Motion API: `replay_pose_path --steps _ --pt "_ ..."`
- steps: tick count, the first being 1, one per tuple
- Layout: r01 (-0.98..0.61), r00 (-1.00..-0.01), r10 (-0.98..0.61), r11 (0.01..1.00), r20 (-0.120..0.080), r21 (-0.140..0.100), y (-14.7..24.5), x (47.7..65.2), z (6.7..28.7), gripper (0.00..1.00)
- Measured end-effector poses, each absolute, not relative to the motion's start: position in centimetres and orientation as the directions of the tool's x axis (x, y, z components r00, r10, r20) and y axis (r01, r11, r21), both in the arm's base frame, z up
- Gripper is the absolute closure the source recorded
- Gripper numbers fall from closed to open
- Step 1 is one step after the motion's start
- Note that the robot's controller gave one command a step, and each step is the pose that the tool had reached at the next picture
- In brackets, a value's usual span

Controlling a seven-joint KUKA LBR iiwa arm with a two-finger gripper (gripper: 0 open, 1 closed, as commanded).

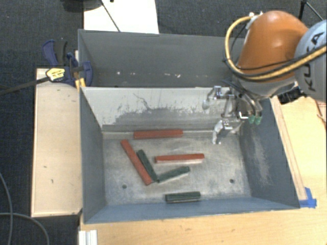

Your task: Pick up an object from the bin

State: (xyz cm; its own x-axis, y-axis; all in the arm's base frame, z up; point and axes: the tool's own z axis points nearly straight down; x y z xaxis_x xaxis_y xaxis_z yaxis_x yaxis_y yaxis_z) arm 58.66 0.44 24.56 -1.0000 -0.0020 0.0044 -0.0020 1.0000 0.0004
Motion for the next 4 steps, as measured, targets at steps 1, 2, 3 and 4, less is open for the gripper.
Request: replay_pose_path --steps 1,2,3,4 --pt "-0.002 -1.000 -0.002 1.000 -0.004 0.000 0.4 58.8 25.0 0.00" --pt "-0.063 -0.998 -0.063 0.998 -0.008 0.000 3.3 58.8 18.4 0.00" --pt "-0.072 -0.997 -0.072 0.997 -0.003 0.001 8.0 58.6 16.0 0.00" --pt "-0.168 -0.986 -0.168 0.986 -0.005 0.000 6.1 57.5 13.7 0.00"
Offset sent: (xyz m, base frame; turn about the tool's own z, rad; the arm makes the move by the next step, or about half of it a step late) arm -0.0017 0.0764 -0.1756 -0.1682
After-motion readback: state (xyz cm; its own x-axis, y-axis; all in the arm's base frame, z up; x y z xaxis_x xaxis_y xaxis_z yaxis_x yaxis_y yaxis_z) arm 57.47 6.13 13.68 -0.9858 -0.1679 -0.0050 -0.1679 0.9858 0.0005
